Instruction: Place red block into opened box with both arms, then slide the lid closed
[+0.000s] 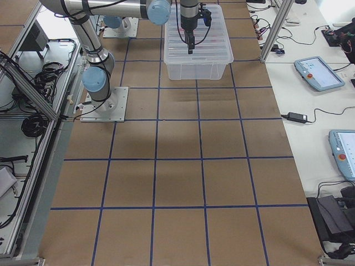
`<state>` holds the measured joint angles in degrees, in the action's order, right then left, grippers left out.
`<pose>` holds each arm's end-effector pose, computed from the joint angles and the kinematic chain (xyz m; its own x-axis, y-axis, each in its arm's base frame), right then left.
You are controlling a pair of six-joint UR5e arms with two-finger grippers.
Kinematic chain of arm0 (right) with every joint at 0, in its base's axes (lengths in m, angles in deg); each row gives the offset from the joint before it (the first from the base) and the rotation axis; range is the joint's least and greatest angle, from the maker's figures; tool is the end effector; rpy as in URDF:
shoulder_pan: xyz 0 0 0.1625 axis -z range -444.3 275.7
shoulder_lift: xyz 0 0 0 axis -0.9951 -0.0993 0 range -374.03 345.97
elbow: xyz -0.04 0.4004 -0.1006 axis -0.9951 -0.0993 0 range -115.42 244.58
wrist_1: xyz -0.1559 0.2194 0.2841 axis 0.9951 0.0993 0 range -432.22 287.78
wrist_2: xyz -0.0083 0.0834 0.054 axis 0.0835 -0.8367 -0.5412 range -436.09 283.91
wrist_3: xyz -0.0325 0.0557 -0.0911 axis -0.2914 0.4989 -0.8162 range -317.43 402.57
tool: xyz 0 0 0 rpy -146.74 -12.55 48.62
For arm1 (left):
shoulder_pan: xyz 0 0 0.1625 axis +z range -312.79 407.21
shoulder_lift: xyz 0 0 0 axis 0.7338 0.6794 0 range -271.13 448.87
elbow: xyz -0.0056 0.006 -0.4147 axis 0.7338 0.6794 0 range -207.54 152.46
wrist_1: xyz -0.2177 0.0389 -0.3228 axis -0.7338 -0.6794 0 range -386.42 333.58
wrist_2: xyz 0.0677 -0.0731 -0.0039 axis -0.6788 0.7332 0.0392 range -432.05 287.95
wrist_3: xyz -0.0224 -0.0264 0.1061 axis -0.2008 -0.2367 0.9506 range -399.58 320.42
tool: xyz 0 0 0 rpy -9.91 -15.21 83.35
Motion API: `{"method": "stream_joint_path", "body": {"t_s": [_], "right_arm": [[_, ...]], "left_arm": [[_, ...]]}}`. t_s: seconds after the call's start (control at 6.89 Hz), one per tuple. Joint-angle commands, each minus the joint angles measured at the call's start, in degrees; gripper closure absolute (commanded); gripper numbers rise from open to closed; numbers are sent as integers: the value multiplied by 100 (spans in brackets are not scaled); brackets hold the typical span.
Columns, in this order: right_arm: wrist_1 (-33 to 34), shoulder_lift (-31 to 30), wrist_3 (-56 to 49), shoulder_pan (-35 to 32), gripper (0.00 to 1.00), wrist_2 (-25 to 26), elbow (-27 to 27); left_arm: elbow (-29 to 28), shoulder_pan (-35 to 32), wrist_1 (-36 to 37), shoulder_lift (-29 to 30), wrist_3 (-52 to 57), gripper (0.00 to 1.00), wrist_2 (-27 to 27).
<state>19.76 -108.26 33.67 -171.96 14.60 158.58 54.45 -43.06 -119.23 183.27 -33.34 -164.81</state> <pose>0.1139 -0.4463 0.4700 -0.9934 -0.1137 0.0178 -0.1143 0.9928 -0.0362 -0.1303 -0.4997 0.4892 -0.9924 0.1127 -0.0494 0.1133 0.9935 -0.0086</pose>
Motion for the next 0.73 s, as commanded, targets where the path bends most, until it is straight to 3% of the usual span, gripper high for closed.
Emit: {"method": "stream_joint_path", "body": {"t_s": [0.0, 0.58], "right_arm": [[-163, -34, 309, -137, 0, 37, -118], [-145, 378, 635, -164, 0, -148, -645]], "left_arm": [[18, 78, 78, -9, 0, 0, 13], [45, 18, -62, -263, -88, 0, -22]]}}
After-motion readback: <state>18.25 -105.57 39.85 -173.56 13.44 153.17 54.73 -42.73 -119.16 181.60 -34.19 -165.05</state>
